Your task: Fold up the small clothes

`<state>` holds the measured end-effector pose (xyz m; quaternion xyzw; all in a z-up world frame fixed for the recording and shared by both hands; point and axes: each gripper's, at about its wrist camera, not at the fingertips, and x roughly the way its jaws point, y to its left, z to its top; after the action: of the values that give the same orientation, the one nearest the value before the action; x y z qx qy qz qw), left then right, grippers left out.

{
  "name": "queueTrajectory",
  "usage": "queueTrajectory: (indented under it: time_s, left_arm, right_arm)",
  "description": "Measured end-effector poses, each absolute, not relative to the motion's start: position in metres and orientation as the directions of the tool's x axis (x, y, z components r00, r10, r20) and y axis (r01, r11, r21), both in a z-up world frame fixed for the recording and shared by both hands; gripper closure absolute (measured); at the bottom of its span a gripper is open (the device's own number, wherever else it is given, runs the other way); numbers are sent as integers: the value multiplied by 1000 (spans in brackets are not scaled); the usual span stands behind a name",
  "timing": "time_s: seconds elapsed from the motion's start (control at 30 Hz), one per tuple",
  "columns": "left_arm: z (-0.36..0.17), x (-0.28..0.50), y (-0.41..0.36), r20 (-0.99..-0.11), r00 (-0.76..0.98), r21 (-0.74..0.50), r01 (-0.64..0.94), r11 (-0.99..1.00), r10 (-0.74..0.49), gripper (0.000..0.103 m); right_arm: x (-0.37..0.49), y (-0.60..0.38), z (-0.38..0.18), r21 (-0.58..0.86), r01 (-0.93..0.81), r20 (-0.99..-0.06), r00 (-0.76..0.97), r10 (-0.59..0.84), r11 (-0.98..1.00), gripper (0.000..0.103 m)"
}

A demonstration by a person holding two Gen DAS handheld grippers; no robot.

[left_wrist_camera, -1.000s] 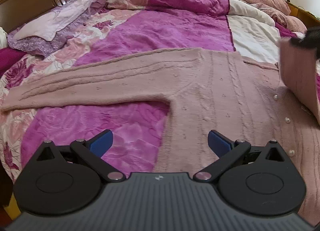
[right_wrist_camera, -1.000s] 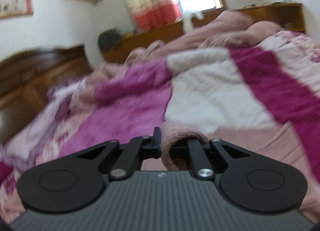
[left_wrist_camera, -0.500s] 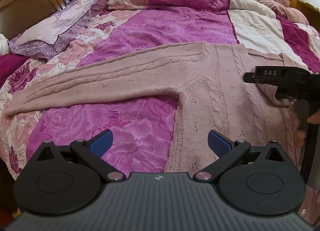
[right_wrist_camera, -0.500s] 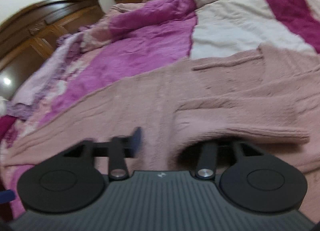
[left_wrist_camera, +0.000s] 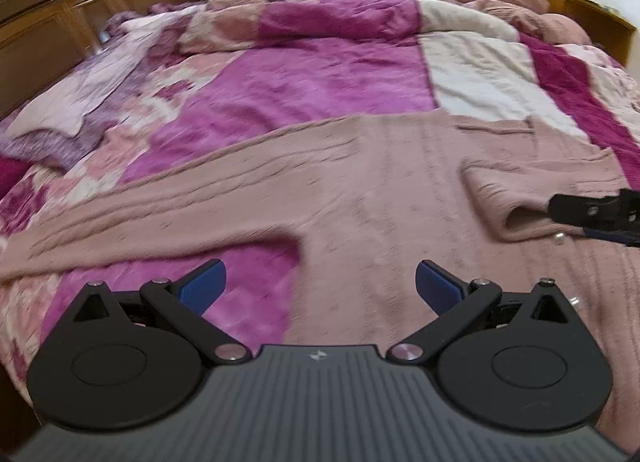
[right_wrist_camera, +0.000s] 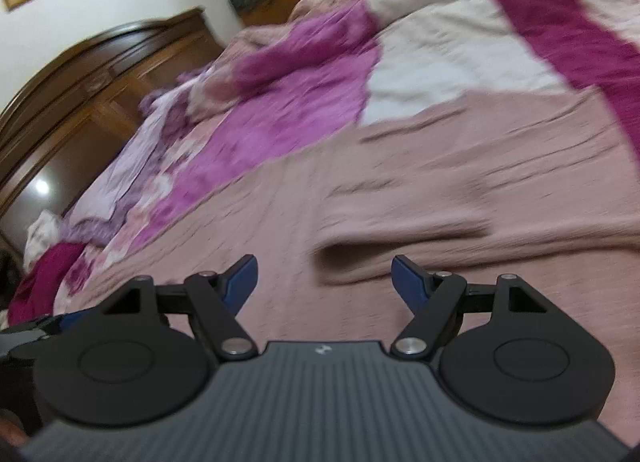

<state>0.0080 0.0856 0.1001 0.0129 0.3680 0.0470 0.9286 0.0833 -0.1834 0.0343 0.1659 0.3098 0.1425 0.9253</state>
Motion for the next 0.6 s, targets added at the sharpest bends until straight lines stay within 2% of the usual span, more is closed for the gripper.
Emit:
queueTrajectory:
  time_s: [0.13,0.27,0.37,0.4,0.43,0.53,0.6]
  left_arm:
    - [105,22,57,-667,744,67,1,998,44,0]
    - [106,38,19,-648,761,127,97,987,9,0]
    - [101,53,-9,-649,760,167,164,972,-17,0]
    - [98,58,-16,-655,755,168,180,969,-26,0]
    - [95,62,-23,-662,749,164,193,967,-37,0]
    - [89,75,-41,-672,736,126,231,965,-88,0]
    - [87,79,-53,-670,732,110,262,959,-123,0]
  right_arm:
    - [86,-216,38,304,-32,-539,818,199,952,28]
    - [91,-243,26,219,121,-551,834,21,968,28]
    - [97,-257,16,224,155,-564,826,-1,962,28]
    - [98,-261,14,243,155,-561,828,8,958,33]
    - [99,-265,11,264,154,-559,829,21,952,47]
    - [103,-268,6,261,148,-566,824,27,954,68]
    - [107,-269,3,262,134,-570,821,41,956,69]
